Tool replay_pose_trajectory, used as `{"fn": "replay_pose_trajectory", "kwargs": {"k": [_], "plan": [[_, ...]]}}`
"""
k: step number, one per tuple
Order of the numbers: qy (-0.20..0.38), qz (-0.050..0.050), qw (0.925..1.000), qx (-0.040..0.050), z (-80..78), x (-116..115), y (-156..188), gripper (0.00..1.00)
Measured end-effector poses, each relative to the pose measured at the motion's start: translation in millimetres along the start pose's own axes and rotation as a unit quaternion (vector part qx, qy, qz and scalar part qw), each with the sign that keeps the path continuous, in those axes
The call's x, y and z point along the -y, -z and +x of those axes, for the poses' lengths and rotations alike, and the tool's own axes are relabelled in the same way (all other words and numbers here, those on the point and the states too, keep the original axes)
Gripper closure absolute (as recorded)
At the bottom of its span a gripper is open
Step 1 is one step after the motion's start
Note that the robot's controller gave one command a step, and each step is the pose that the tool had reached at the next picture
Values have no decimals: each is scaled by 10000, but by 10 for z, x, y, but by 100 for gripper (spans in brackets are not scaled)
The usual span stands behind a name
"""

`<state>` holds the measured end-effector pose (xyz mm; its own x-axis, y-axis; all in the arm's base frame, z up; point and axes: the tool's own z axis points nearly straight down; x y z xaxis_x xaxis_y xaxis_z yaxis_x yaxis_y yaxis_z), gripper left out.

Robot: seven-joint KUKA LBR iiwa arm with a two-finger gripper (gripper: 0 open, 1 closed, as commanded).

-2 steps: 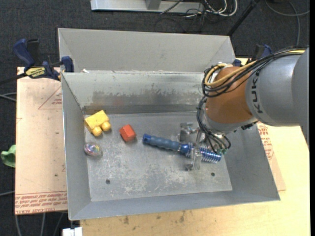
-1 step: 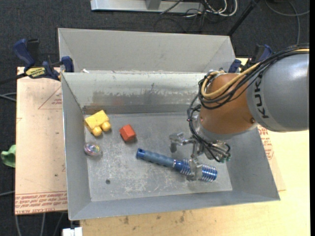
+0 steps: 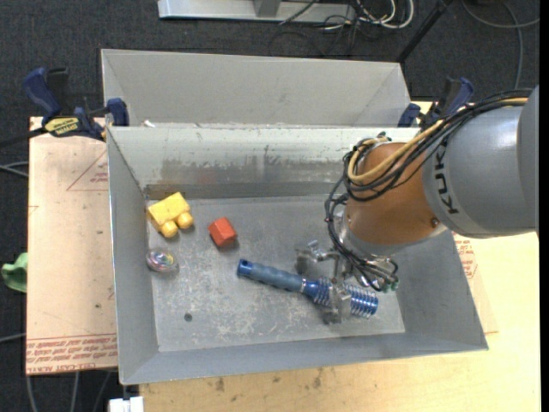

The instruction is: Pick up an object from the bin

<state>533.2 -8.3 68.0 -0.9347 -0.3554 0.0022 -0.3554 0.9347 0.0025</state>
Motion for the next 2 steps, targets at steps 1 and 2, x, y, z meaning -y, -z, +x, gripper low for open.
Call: {"fn": "replay_pose_trajectory", "kwargs": {"k": [1, 2], "plan": [[7, 6, 10000, 14, -7, 0, 20, 100], [-145, 26, 9999, 56, 17, 61, 1249, 100]]}}
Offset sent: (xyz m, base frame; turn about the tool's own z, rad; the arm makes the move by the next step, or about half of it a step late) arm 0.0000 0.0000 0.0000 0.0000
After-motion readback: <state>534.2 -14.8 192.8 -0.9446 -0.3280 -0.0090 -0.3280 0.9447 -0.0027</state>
